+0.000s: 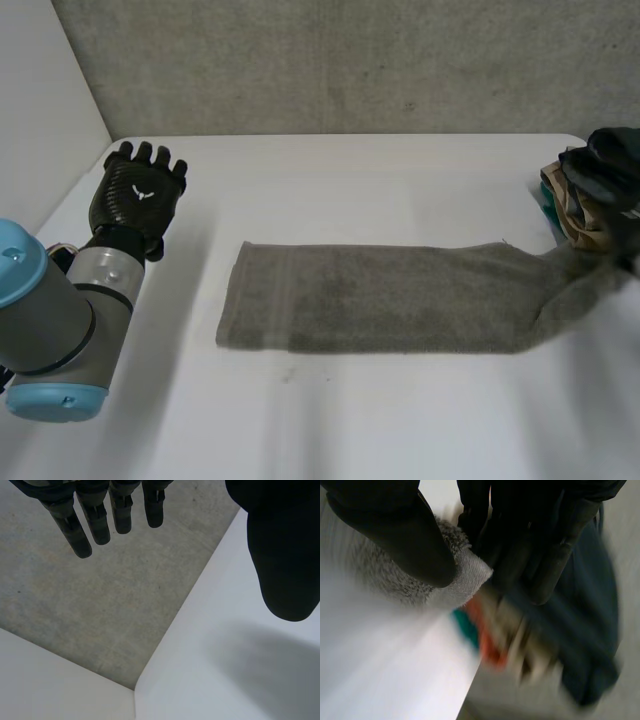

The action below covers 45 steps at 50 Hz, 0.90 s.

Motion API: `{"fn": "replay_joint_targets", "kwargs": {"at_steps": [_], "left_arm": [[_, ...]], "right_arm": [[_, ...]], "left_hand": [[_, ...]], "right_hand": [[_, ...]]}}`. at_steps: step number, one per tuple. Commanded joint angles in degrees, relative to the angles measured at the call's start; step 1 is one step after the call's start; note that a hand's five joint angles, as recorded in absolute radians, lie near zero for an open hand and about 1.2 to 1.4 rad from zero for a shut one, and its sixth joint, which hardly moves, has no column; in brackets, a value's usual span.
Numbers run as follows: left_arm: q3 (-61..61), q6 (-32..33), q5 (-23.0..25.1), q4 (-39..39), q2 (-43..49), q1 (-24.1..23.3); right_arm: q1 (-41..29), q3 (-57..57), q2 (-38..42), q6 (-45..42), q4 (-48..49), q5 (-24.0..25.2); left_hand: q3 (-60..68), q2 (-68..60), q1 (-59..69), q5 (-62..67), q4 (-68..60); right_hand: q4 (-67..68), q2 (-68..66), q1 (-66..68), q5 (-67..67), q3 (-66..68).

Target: Fold the laundry.

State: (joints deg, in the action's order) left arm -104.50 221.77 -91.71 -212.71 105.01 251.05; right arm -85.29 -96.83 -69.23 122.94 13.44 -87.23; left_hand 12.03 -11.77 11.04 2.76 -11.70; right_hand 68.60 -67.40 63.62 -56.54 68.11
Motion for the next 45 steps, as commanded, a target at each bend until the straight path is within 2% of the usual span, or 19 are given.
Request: {"fn": "replay_joint_targets", "kwargs": {"at_steps": [1,3,5,7,11,14,17,19,20,21,22,23,25,27,30,37,40,45], "left_arm": [[-0.62,-0.02,-0.31,0.02,-2.0,0.05],[-0.88,-0.02,-0.31,0.02,-2.35,0.05],[-1.06,-0.02,-0.31,0.02,-2.52,0.05],[-1.15,-0.02,-0.31,0.02,-2.53,-0.03],[-1.67,-0.02,-0.31,0.02,-2.44,-0.03],[-1.76,-0.02,-0.31,0.02,-2.26,-0.3],[-1.76,-0.02,-0.4,0.02,-1.91,-0.65],[-1.76,-0.02,-0.4,0.02,-1.82,-0.74],[-1.76,-0.02,-0.31,-0.07,-1.82,-0.74],[-1.68,-0.02,-0.31,-0.07,-1.82,-0.82],[-1.5,-0.02,-0.31,-0.16,-1.73,-0.82],[-1.07,-0.02,-0.22,-0.16,-1.73,-1.09],[-0.71,-0.02,-0.13,-0.16,-1.65,-1.53],[0.25,-0.02,0.04,-0.42,-1.65,-2.75],[2.09,-0.11,-0.04,-0.51,-0.86,-5.29],[6.05,-2.56,0.13,-0.95,2.74,-12.51],[9.04,-5.64,-0.04,-0.86,6.08,-15.23],[12.91,-8.46,-0.22,-0.33,11.79,-17.08]], "right_arm": [[-22.61,4.71,-1.44,8.8,8.08,4.25],[-29.97,6.38,0.48,8.81,11.94,7.66],[-34.22,7.7,3.3,8.98,14.59,10.05],[-40.26,10.59,8.64,8.98,18.09,13.03],[-47.4,15.42,16.82,9.16,20.13,16.2],[-50.83,17.98,22.97,8.54,20.31,18.31],[-51.99,18.69,25.46,8.8,20.31,19.28],[-51.99,18.52,25.37,9.07,20.31,19.03],[-51.82,18.34,25.11,9.16,20.4,18.41],[-51.73,18.17,24.76,9.42,20.23,18.06],[-51.55,17.3,23.28,10.2,19.88,17.27],[-51.38,16.68,22.39,10.82,19.61,16.4],[-51.46,14.84,20.11,12.4,18.65,13.59],[-50.76,12.64,15.98,16.0,16.45,8.14],[-46.22,9.48,11.42,21.08,11.99,3.05],[-38.29,4.9,8.94,28.13,2.4,1.53],[-36.97,3.49,8.85,28.67,1.94,1.36],[-33.63,0.16,8.94,28.49,2.03,-0.04]], "left_hand": [[-1.48,1.22,-0.49,-2.21,1.15],[-1.48,1.22,-0.49,-2.21,1.15],[-1.48,1.22,-0.49,-2.21,1.15],[-1.48,1.22,-0.49,-2.21,1.15],[-1.32,1.05,-0.32,-2.04,0.98],[-1.32,1.05,-0.32,-2.04,0.98],[-1.32,1.05,-0.32,-2.04,0.98],[-1.32,1.05,-0.32,-2.04,0.98],[-1.48,1.22,-0.48,-2.21,1.15],[-1.48,1.22,-0.49,-2.21,1.15],[-1.48,1.22,-0.49,-2.21,1.15],[-1.48,1.22,-0.49,-2.21,1.15],[-1.48,1.22,-0.49,-2.21,1.15],[-1.48,1.22,-0.49,-2.21,1.15],[-1.32,1.06,-0.32,-2.04,0.98],[-0.98,0.72,0.02,-1.71,0.65],[-0.81,0.55,0.19,-1.54,0.48],[-0.47,0.21,0.52,-1.2,0.14]], "right_hand": [[11.4,-12.6,16.38,-13.46,11.89],[11.4,-12.6,16.38,-13.46,11.89],[11.4,-12.6,16.38,-13.46,11.89],[11.4,-12.6,16.38,-13.46,11.89],[11.4,-12.6,16.38,-13.46,11.89],[11.4,-12.6,16.38,-13.46,11.89],[11.4,-12.6,16.38,-13.46,11.89],[11.4,-12.6,16.38,-13.46,11.89],[2.14,-3.33,7.11,-4.19,2.63],[-11.61,10.41,-6.64,9.56,-11.12],[-44.06,42.86,-39.08,42.0,-43.57],[-57.04,55.84,-52.06,54.98,-56.55],[-58.6,57.4,-53.62,56.54,-58.11],[-58.6,57.4,-53.62,56.54,-58.11],[-58.6,57.4,-53.62,56.54,-58.11],[-58.6,57.4,-53.62,56.54,-58.11],[-58.6,57.4,-53.62,56.54,-58.11],[-57.36,56.16,-52.38,55.3,-56.87]]}}
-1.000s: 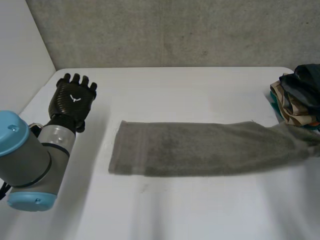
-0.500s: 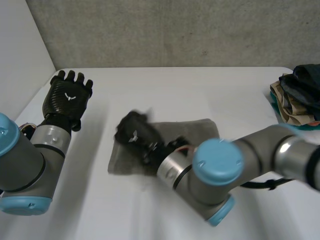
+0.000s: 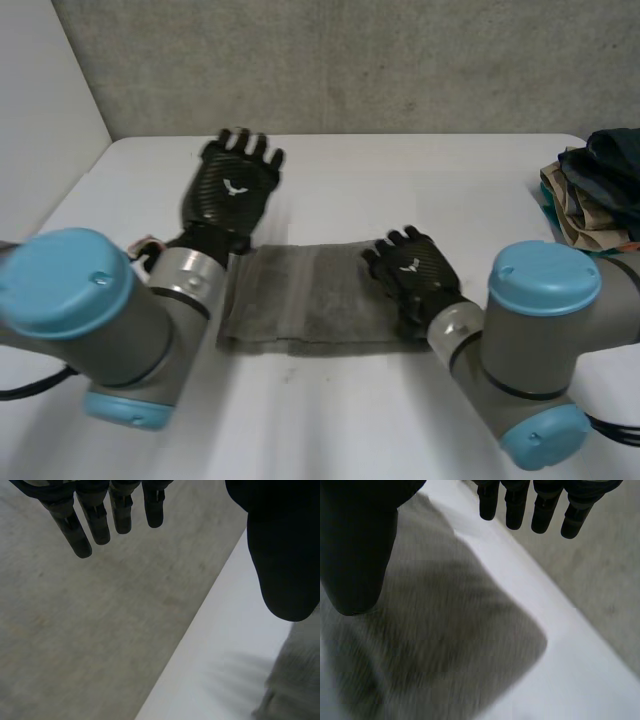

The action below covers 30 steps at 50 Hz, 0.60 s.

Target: Fold the laundry.

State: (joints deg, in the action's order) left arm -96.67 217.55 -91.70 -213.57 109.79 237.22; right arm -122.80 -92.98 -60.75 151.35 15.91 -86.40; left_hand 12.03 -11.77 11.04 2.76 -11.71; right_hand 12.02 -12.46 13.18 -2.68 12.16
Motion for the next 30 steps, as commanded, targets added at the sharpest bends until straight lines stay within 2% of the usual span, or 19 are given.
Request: {"fn": "replay_joint_targets", "kwargs": {"at_steps": [1,3,5,7,8,11,13,17,20,22,24,26,27,29,30], "left_arm": [[5.95,-4.24,-0.32,0.7,8.58,-3.43],[6.49,-4.15,-0.4,0.79,9.56,-3.52],[6.4,-4.15,-0.49,0.79,10.09,-3.52],[6.05,-4.15,-0.49,0.79,10.0,-3.43],[5.62,-4.15,-0.58,0.88,9.65,-3.43],[4.65,-4.15,-0.58,0.97,8.69,-3.17],[2.89,-4.15,-0.67,1.58,5.62,-2.2],[-0.36,-4.41,-0.67,2.55,0.17,2.01],[-2.99,-4.68,-0.67,3.33,-3.69,4.38],[-4.23,-4.68,-0.67,3.86,-5.46,5.35],[-5.8,-4.77,-0.67,4.48,-7.3,6.49],[-6.69,-4.77,-0.67,4.83,-8.1,7.2],[-7.04,-4.85,-0.67,4.92,-8.36,7.38],[-7.57,-5.12,-0.67,5.18,-8.54,7.47],[-7.66,-5.21,-0.67,5.18,-8.46,7.47]], "right_arm": [[4.06,-4.05,0.54,-0.26,-0.36,-1.31],[4.41,-4.67,0.54,-0.62,-0.36,-2.19],[5.03,-5.11,0.63,-0.97,-0.36,-3.86],[5.47,-4.93,0.63,-1.49,-0.27,-4.83],[5.47,-4.67,0.37,-2.72,-0.09,-5.36],[5.03,-3.71,0.02,-6.14,0.69,-5.89],[4.85,-2.3,-0.77,-11.32,2.27,-5.98],[3.54,1.12,-1.21,-21.61,6.05,-5.54],[-3.21,4.29,-0.43,-26.71,9.57,-3.52],[-7.43,5.78,0.54,-27.77,11.24,-1.07],[-12.01,7.45,3.52,-28.31,12.47,4.29],[-13.86,8.16,5.54,-28.13,12.83,8.24],[-14.74,8.69,7.73,-28.13,12.91,12.09],[-15.19,9.3,10.03,-28.39,13.0,14.75],[-15.27,9.83,11.08,-28.39,13.0,15.72]], "left_hand": [[0.02,-0.29,1.02,-0.7,-0.35],[0.2,-0.46,1.19,-0.53,-0.53],[0.37,-0.63,1.36,-0.36,-0.7],[0.37,-0.63,1.36,-0.36,-0.7],[0.37,-0.63,1.36,-0.36,-0.7],[0.2,-0.46,1.2,-0.53,-0.53],[0.2,-0.46,1.2,-0.53,-0.53],[0.2,-0.46,1.2,-0.53,-0.53],[-0.13,-0.13,0.86,-0.86,-0.19],[-0.3,0.04,0.69,-1.03,-0.02],[-0.47,0.21,0.52,-1.2,0.14],[-0.47,0.21,0.52,-1.2,0.15],[-0.47,0.21,0.52,-1.2,0.15],[-0.47,0.21,0.52,-1.2,0.15],[-0.47,0.21,0.52,-1.2,0.15]], "right_hand": [[1.4,-0.97,0.25,-0.74,1.26],[8.12,-7.68,6.96,-7.46,7.98],[25.41,-24.97,24.25,-24.74,25.26],[49.9,-49.46,48.75,-49.24,49.76],[67.8,-67.36,66.64,-67.14,67.66],[67.98,-67.54,66.82,-67.32,67.84],[67.98,-67.54,66.82,-67.32,67.84],[67.98,-67.54,66.82,-67.32,67.84],[67.98,-67.54,66.82,-67.32,67.84],[67.98,-67.54,66.82,-67.32,67.84],[67.98,-67.54,66.82,-67.32,67.84],[67.98,-67.54,66.82,-67.32,67.84],[67.98,-67.54,66.82,-67.32,67.84],[67.98,-67.54,66.82,-67.32,67.84],[62.54,-62.1,61.38,-61.88,62.4]]}}
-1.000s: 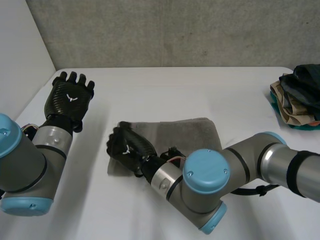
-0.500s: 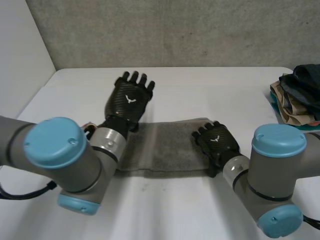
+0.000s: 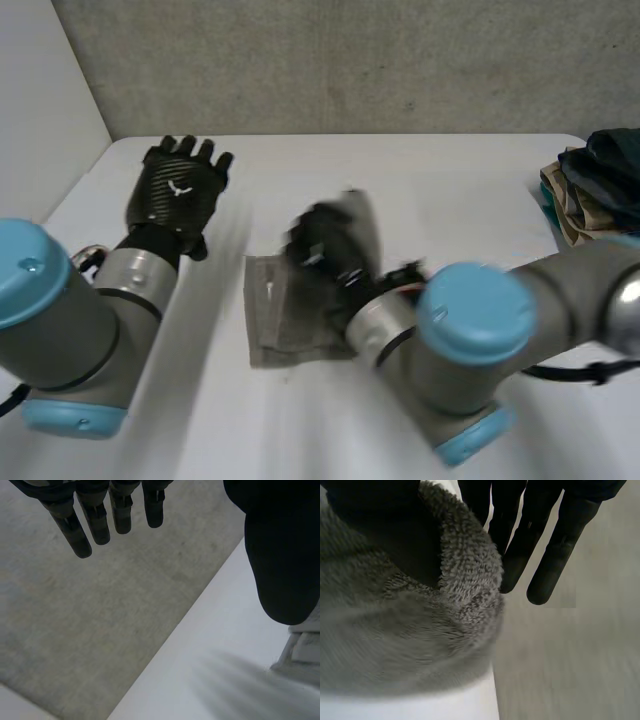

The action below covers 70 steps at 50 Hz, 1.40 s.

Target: Fold the laundry.

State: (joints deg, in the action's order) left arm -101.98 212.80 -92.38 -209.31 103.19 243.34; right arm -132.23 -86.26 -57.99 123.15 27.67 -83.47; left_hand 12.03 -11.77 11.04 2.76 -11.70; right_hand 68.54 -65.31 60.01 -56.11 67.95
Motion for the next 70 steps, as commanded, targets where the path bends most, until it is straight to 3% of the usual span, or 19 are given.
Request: {"fn": "replay_joint_targets", "kwargs": {"at_steps": [1,3,4,5,7,15,17,21,31,40,45,52,60,64,65,70], "left_arm": [[-2.34,-0.63,0.01,0.92,-1.86,1.26],[-2.43,-1.42,0.01,0.92,-1.77,1.26],[-2.17,-1.94,0.01,0.84,-1.68,1.35],[-1.99,-2.29,0.01,0.84,-1.51,1.35],[-1.46,-2.91,0.01,0.75,-1.33,1.35],[5.47,-8.88,-0.69,1.01,-0.72,-0.49],[7.76,-11.69,-1.22,1.89,1.04,-3.04],[11.19,-14.69,-3.5,7.59,4.73,-7.43],[14.1,-18.47,-14.39,15.95,15.18,-13.59],[11.46,-16.54,-15.46,20.52,17.74,-12.54],[10.58,-14.52,-14.85,20.7,18.01,-10.7],[12.42,-12.23,-10.02,20.52,15.99,-9.46],[17.78,-11.53,-1.59,20.52,9.57,-6.74],[20.94,-11.79,7.19,21.14,7.73,-3.93],[22.17,-11.88,11.83,21.57,7.29,-2.97],[26.3,-13.37,26.26,25.79,7.37,-0.5]], "right_arm": [[-5.85,4.42,10.24,-0.19,1.07,12.46],[-5.93,5.65,11.05,0.07,0.89,10.27],[-5.94,6.18,10.62,1.03,0.54,5.99],[-6.02,6.27,10.26,1.82,0.54,4.39],[-5.5,5.31,8.25,7.52,0.63,0.86],[0.89,0.48,-9.05,45.19,-4.18,0.15],[3.72,0.74,-9.86,48.48,-8.32,0.68],[7.95,4.07,-7.76,49.9,-18.08,1.12],[8.21,20.94,8.4,55.43,-34.17,5.24],[7.86,25.44,15.71,55.44,-36.73,8.06],[7.78,25.52,16.24,47.47,-36.82,4.48],[7.42,23.51,11.94,38.22,-36.03,-0.99],[5.67,11.04,1.04,36.28,-21.28,-3.98],[2.95,3.48,-1.95,34.62,-15.2,-4.24],[1.55,0.85,-1.87,33.83,-13.89,-4.07],[-0.75,-4.44,-0.91,34.0,-10.89,-3.72]], "left_hand": [[-0.47,0.21,0.52,-1.2,0.14],[-0.64,0.38,0.35,-1.37,0.31],[-0.64,0.38,0.35,-1.37,0.31],[-0.64,0.38,0.35,-1.37,0.31],[-0.47,0.21,0.52,-1.2,0.14],[0.37,-0.63,1.36,-0.36,-0.7],[0.37,-0.63,1.36,-0.36,-0.7],[1.21,-1.47,2.2,0.48,-1.54],[3.39,-3.66,4.39,2.66,-3.73],[4.07,-4.33,5.06,3.34,-4.4],[4.74,-5.0,5.73,4.01,-5.07],[4.57,-4.83,5.57,3.84,-4.91],[4.07,-4.33,5.06,3.34,-4.4],[4.07,-4.33,5.06,3.34,-4.4],[4.4,-4.66,5.39,3.67,-4.73],[6.09,-6.35,7.08,5.36,-6.42]], "right_hand": [[-17.18,13.94,-8.65,14.74,-16.59],[-37.51,34.27,-28.98,35.07,-36.91],[-54.09,50.85,-45.55,51.65,-53.49],[-58.08,54.85,-49.55,55.64,-57.49],[-58.54,55.31,-50.01,56.11,-57.95],[-58.54,55.31,-50.01,56.11,-57.95],[-58.54,55.31,-50.01,56.11,-57.95],[-58.54,55.31,-50.01,56.11,-57.95],[-58.54,55.31,-50.01,56.11,-57.95],[-58.54,55.31,-50.01,56.11,-57.95],[-57.63,54.39,-49.1,55.19,-57.03],[-52.57,49.34,-44.04,50.13,-51.98],[-53.75,50.51,-45.22,51.31,-53.15],[-53.75,50.51,-45.22,51.31,-53.15],[-53.75,50.51,-45.22,51.31,-53.15],[-53.75,50.51,-45.22,51.31,-53.15]]}}
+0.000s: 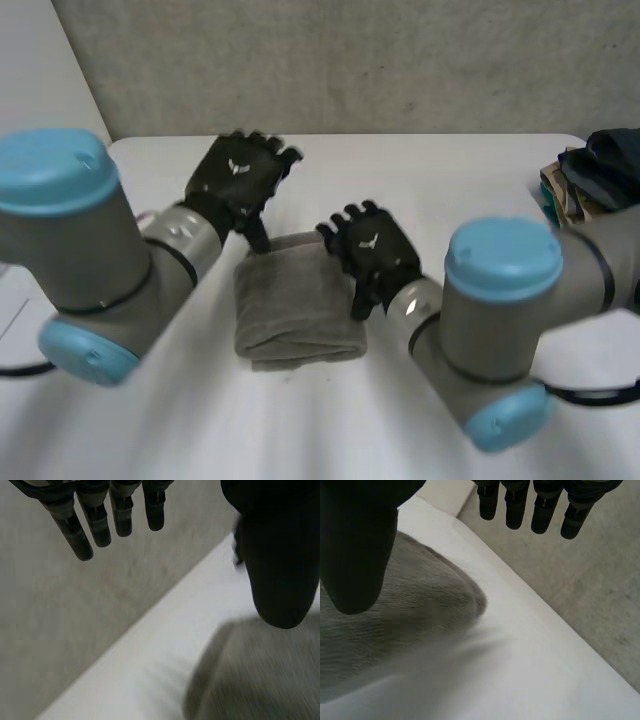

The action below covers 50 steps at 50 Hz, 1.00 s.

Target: Fold the laundry.

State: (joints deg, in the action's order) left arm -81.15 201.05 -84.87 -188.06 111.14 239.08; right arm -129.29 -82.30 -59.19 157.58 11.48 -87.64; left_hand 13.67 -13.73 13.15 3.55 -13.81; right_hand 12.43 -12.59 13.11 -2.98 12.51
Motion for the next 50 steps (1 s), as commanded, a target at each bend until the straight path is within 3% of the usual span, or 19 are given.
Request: {"fn": "replay_joint_targets", "kwargs": {"at_steps": [1,3,7,15,29,33,34,37,42,47,50], "left_arm": [[6.26,-2.23,20.61,5.58,-0.4,4.11],[8.9,-4.43,25.1,8.49,0.31,5.17],[11.89,-7.77,28.36,10.43,2.41,5.34],[12.25,-8.3,28.1,10.17,3.47,4.03],[11.63,-8.13,28.1,10.17,3.65,3.41],[11.63,-8.13,28.1,10.17,3.47,3.41],[11.63,-8.13,28.1,10.17,3.39,3.41],[11.72,-8.13,28.1,10.08,3.3,3.5],[12.16,-8.21,27.92,9.99,2.69,3.85],[12.33,-8.13,27.31,9.73,0.75,4.29],[12.6,-8.57,26.34,7.8,-0.65,4.99]], "right_arm": [[-4.21,-9.45,1.52,-0.43,7.48,0.37],[-4.48,-9.98,2.67,-0.43,9.43,0.45],[-5.18,-10.16,4.96,-1.22,13.04,0.1],[-5.45,-7.97,9.71,-2.97,18.57,-0.16],[-5.36,-3.66,12.52,-5.09,20.95,-0.6],[-5.36,-2.52,13.23,-5.0,21.04,-0.77],[-5.27,-2.17,13.23,-4.48,21.04,-0.69],[-5.27,-1.72,12.53,-4.12,21.04,-0.69],[-4.05,-2.16,10.07,-2.89,20.95,-0.34],[2.54,-1.55,5.67,-1.84,21.04,0.54],[5.97,0.29,2.42,-1.83,21.92,4.48]], "left_hand": [[4.62,-4.56,5.14,4.73,-4.48],[4.95,-4.89,5.47,5.07,-4.82],[5.12,-5.06,5.64,5.24,-4.99],[5.12,-5.06,5.64,5.24,-4.99],[5.63,-5.57,6.15,5.75,-5.49],[5.63,-5.57,6.15,5.75,-5.49],[5.63,-5.57,6.15,5.75,-5.49],[5.63,-5.57,6.15,5.75,-5.49],[5.46,-5.4,5.98,5.58,-5.32],[5.12,-5.06,5.64,5.24,-4.99],[5.29,-5.23,5.81,5.41,-5.15]], "right_hand": [[2.36,-2.2,1.69,-1.81,2.29],[2.53,-2.37,1.85,-1.98,2.45],[3.2,-3.04,2.53,-2.65,3.13],[5.05,-4.89,4.37,-4.5,4.97],[25.4,-25.23,24.72,-24.84,25.32],[40.0,-39.83,39.32,-39.45,39.92],[51.87,-51.7,51.19,-51.32,51.79],[67.52,-67.36,66.85,-66.97,67.45],[67.57,-67.41,66.89,-67.02,67.49],[67.57,-67.41,66.89,-67.02,67.49],[67.57,-67.41,66.89,-67.02,67.49]]}}
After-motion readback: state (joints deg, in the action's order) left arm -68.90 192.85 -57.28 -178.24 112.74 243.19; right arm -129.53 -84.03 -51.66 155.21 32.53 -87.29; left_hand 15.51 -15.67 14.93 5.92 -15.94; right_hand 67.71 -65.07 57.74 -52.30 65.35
